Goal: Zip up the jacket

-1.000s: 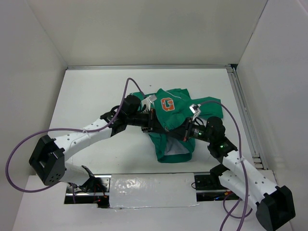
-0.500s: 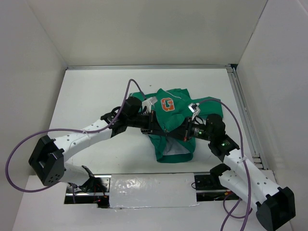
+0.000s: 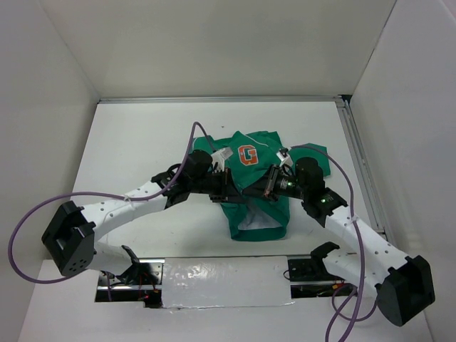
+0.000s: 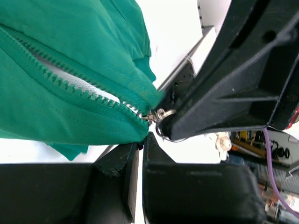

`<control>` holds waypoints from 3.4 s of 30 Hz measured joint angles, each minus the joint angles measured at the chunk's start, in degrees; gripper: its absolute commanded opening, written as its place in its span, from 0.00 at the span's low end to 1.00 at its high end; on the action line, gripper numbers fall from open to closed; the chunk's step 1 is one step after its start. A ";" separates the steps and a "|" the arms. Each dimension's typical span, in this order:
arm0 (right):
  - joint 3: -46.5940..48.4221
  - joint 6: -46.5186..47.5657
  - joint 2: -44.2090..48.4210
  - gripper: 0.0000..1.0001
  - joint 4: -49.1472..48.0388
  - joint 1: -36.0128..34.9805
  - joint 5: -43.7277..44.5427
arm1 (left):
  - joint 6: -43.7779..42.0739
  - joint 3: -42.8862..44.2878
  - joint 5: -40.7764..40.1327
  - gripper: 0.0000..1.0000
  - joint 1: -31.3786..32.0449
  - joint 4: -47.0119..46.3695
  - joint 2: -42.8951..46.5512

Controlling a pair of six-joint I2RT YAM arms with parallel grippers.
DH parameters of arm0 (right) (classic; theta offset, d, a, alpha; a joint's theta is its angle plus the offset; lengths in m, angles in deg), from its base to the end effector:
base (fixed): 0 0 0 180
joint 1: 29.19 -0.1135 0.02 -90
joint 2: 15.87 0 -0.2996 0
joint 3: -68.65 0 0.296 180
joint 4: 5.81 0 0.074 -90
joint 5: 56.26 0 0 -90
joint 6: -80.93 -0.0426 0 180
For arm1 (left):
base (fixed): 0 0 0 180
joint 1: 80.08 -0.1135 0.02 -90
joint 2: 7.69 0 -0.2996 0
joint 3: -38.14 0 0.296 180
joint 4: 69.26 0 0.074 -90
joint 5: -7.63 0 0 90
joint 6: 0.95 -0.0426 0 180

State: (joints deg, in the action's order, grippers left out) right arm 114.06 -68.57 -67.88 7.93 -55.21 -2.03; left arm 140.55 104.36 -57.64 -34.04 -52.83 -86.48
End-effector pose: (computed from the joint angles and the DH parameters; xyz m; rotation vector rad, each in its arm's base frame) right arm 0.1970 0.1239 0.2779 0.1571 2.1995 1.5261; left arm 0.2296 -0.2638 0.2883 0.1927 2.3799 -1.3912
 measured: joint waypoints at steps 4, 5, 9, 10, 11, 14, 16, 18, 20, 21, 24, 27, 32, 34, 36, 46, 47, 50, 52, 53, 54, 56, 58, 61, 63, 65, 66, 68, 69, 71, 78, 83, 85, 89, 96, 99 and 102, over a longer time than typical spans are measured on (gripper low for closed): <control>-0.52 -4.11 -1.62 0.00 -0.07 -1.22 5.22 | 1.40 -2.32 -1.60 0.00 0.37 -2.16 0.15; -0.52 -4.13 -1.97 0.00 -0.04 -1.53 5.92 | 1.42 -2.71 -2.08 0.00 0.66 -2.56 0.15; -0.39 -2.27 -3.78 0.00 0.15 -2.49 7.74 | 1.29 -3.67 -4.02 0.00 1.75 -2.82 0.13; -0.17 -1.62 -4.33 0.00 0.17 -2.60 7.72 | 1.36 -3.67 -4.33 0.00 1.86 -2.23 0.15; 0.31 -0.74 -4.96 0.00 0.63 -2.67 7.67 | 1.38 -3.61 -4.87 0.00 1.90 -1.49 0.15; 2.78 1.77 -6.54 0.00 4.24 -3.13 7.45 | 1.33 -2.67 -5.84 0.06 1.90 1.33 0.13; 4.09 3.43 -6.78 0.00 6.29 -3.61 7.34 | 1.22 -1.05 -7.02 0.21 2.03 4.70 0.13; 5.11 4.57 -6.78 0.00 8.00 -3.61 6.95 | 0.98 1.42 -8.63 0.47 2.49 8.72 -0.04; 6.45 5.42 -6.80 0.00 8.55 -3.15 6.88 | -0.28 4.35 -11.67 0.65 3.96 14.21 -0.04; 7.13 5.70 -6.80 0.00 8.66 -2.78 6.82 | -1.20 5.25 -12.98 0.70 4.76 15.93 -0.04; 9.88 6.99 -6.80 0.00 10.23 -1.73 6.38 | -4.63 7.50 -17.81 0.80 7.39 20.50 -0.02; 12.79 8.22 -6.84 0.00 12.37 -0.85 5.46 | -7.72 9.09 -23.67 0.94 9.44 23.56 0.07; 15.96 9.68 -7.37 0.00 14.73 0.81 3.34 | -8.04 12.50 -37.09 0.97 12.96 28.50 0.07; 16.17 9.92 -7.74 0.00 15.54 1.07 2.47 | -8.24 13.33 -42.53 0.98 14.75 29.11 0.07; 16.20 9.97 -8.20 0.00 16.52 1.18 1.77 | -9.31 13.84 -47.10 0.98 16.35 29.05 0.07; 16.20 9.64 -8.55 0.00 17.00 1.70 -0.85 | -24.65 11.91 -52.65 0.92 17.64 13.92 1.44; 16.20 9.64 -8.55 0.00 17.00 1.73 -1.03 | -26.03 11.76 -53.02 0.91 17.64 12.79 1.44; 16.20 9.40 -8.55 0.00 16.94 2.12 -1.81 | -29.14 11.56 -53.62 0.86 17.70 10.73 1.44; 16.20 9.18 -8.55 0.00 16.94 2.49 -2.25 | -32.20 10.67 -53.37 0.86 17.77 8.46 1.57; 16.20 9.03 -8.55 0.00 16.94 2.71 -2.40 | -33.07 10.10 -53.16 0.87 17.86 7.85 1.75; 16.20 8.94 -8.55 0.00 16.94 2.97 -2.60 | -34.27 9.14 -52.92 0.87 17.97 7.10 2.08; 16.22 8.59 -8.57 0.00 16.92 3.54 -2.84 | -36.50 7.13 -52.54 0.87 18.14 6.16 2.95; 16.26 8.37 -8.70 0.00 16.87 4.00 -3.06 | -38.27 5.49 -51.80 0.86 18.18 5.81 3.87; 16.92 8.13 -9.51 0.00 16.79 4.17 -3.48 | -41.03 4.33 -50.97 0.84 18.38 4.35 4.74; 16.96 8.04 -9.88 0.00 16.59 4.17 -3.98 | -42.64 4.15 -50.86 0.83 18.40 3.13 4.90; 16.96 7.93 -10.16 0.00 16.52 4.17 -4.28 | -44.19 3.82 -50.58 0.81 18.40 0.81 4.90; 16.96 7.93 -10.32 0.00 16.52 4.17 -4.42 | -45.16 3.56 -50.45 0.77 18.40 -0.31 4.90; 16.96 7.91 -10.56 0.00 16.52 4.17 -4.66 | -46.42 3.23 -50.27 0.70 18.43 -2.01 4.90; 16.96 7.91 -10.60 0.00 16.50 4.15 -4.74 | -46.93 3.21 -50.14 0.63 18.40 -2.45 4.90; 16.96 7.91 -10.60 0.00 16.50 4.17 -4.92 | -48.11 3.21 -49.90 0.60 18.43 -3.30 4.90; 17.44 7.80 -10.67 0.00 16.55 4.57 -4.96 | -50.27 2.51 -47.36 0.72 18.58 -3.93 5.25; 18.53 7.69 -10.67 0.00 16.50 4.70 -5.01 | -52.04 1.81 -47.25 0.72 18.62 -3.98 5.64; 18.58 7.65 -10.67 0.00 16.50 4.70 -5.05 | -53.05 1.55 -48.04 0.67 18.62 -4.35 5.64; 18.58 7.39 -10.82 0.00 16.48 4.70 -5.35 | -54.16 1.33 -48.87 0.45 18.62 -5.95 5.64; 18.69 6.97 -11.63 0.00 15.76 4.70 -4.94 | -58.03 -0.37 -48.33 0.00 18.62 -10.56 5.64; 19.34 6.64 -13.38 0.00 15.10 4.68 -2.82 | -59.32 -1.55 -47.28 0.00 18.71 -12.09 5.95; 20.00 5.73 -15.67 0.00 14.99 4.11 -0.22 | -60.24 -3.39 -46.56 0.00 18.56 -12.74 7.78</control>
State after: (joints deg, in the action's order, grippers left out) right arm 134.06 -62.85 -83.55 22.92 -51.11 -2.25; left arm 80.31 100.97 -104.20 -15.49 -65.57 -78.70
